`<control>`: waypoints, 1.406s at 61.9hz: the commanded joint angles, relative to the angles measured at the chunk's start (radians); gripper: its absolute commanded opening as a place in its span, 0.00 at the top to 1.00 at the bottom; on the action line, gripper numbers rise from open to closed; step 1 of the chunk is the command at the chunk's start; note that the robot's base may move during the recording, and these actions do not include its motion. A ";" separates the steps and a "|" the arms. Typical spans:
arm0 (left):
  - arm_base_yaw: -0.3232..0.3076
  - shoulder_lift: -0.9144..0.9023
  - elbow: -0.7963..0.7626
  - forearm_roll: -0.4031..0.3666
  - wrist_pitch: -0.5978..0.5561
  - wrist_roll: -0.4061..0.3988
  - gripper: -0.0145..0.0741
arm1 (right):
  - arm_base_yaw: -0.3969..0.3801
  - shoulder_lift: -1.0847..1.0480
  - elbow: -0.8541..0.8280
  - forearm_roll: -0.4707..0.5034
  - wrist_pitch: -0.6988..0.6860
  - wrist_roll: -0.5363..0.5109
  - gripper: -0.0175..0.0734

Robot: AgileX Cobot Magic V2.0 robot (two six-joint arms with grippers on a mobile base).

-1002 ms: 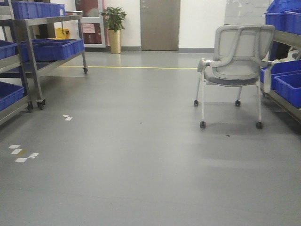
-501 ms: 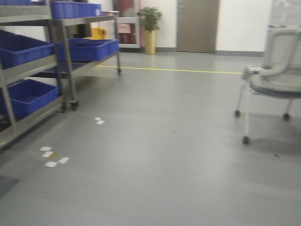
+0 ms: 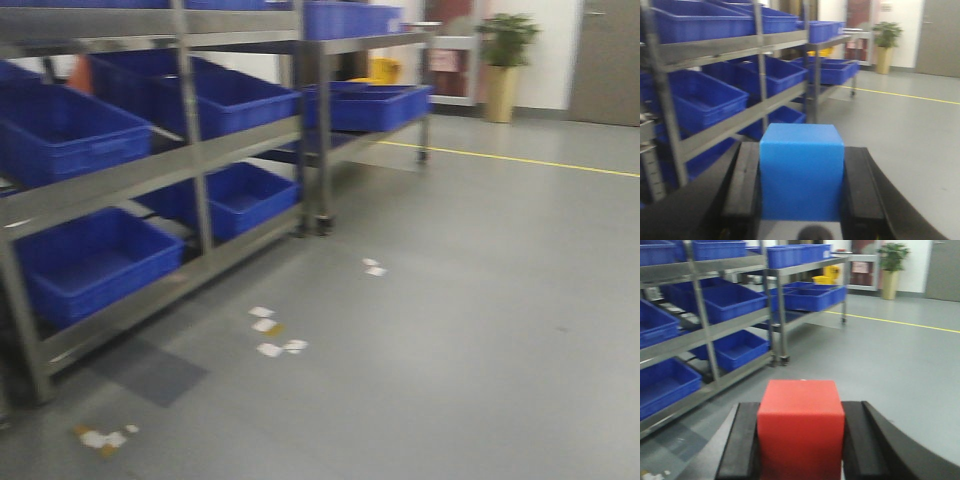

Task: Sort and place red and blue blocks on shelf
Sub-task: 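Drive across the room toward the shelf of blue bins, then approach the shelf and position both grippers over two blue bins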

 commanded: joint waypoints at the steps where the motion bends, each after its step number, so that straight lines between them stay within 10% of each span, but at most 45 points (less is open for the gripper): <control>1: 0.002 0.011 -0.030 -0.001 -0.092 -0.002 0.70 | -0.008 0.010 -0.028 -0.009 -0.093 -0.009 0.75; 87: 0.002 0.011 -0.030 -0.001 -0.092 -0.002 0.70 | -0.008 0.010 -0.028 -0.009 -0.093 -0.009 0.75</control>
